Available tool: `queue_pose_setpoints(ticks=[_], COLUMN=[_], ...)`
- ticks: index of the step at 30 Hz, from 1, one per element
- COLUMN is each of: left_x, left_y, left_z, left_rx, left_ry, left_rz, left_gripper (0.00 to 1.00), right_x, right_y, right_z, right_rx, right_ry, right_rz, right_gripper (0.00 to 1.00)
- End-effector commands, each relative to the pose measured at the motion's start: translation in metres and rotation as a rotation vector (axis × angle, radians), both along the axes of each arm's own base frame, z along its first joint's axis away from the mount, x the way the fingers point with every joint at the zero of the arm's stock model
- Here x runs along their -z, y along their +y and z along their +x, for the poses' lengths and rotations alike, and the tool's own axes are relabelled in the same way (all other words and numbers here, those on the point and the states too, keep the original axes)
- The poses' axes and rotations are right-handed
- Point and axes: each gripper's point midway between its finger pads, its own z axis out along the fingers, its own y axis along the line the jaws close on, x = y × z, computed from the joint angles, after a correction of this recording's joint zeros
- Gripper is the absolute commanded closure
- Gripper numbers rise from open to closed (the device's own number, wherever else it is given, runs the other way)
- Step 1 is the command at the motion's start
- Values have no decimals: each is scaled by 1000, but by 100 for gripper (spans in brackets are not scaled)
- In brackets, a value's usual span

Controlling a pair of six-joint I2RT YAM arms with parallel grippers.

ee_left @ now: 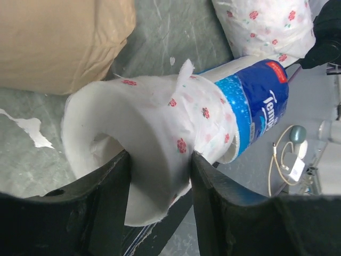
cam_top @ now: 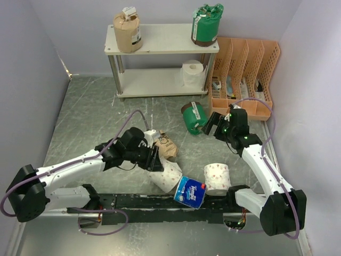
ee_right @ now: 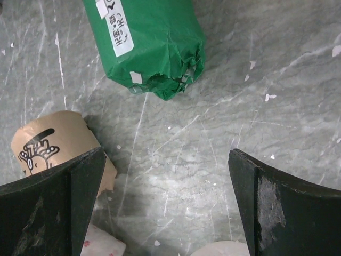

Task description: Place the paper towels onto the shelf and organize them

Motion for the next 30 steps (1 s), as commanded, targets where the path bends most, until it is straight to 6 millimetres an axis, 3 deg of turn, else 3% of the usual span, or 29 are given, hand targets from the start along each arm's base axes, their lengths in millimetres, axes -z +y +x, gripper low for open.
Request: queue_pose_setpoints(ticks=[1,6,11,13,18,20,27,30], left_x=[-47,-117,-156,-161,-175,-178,-183,-185], left_y=[-3,4,23,37,79,86,72,54], left_z=[17,30,49,62,131,160,233,265], left_rx=[40,72,70,42,-164,-232,-373,-376], left_ry=[-171,-352,-476,-526,-784,-900,-1245,-1338], left_rz=[30,71,207,317,664,783,1039,1078], left_gripper=[93,93,93,93,93,93,93,93], right_x=[-3,-2,0,2,6,6,4,4], right_y=[7,8,9,10,9,10,9,5], right_z=[6,5,4,3,2,3,4,3], right_rx=[-20,-26,-36,-38,-37,-42,-60,-64], right_ry=[-38,-39,-38,-35,-35,-36,-44,-48], right_rz=[35,34,38,38,33,38,18,-11], right_gripper=[0,0,0,0,0,0,0,0])
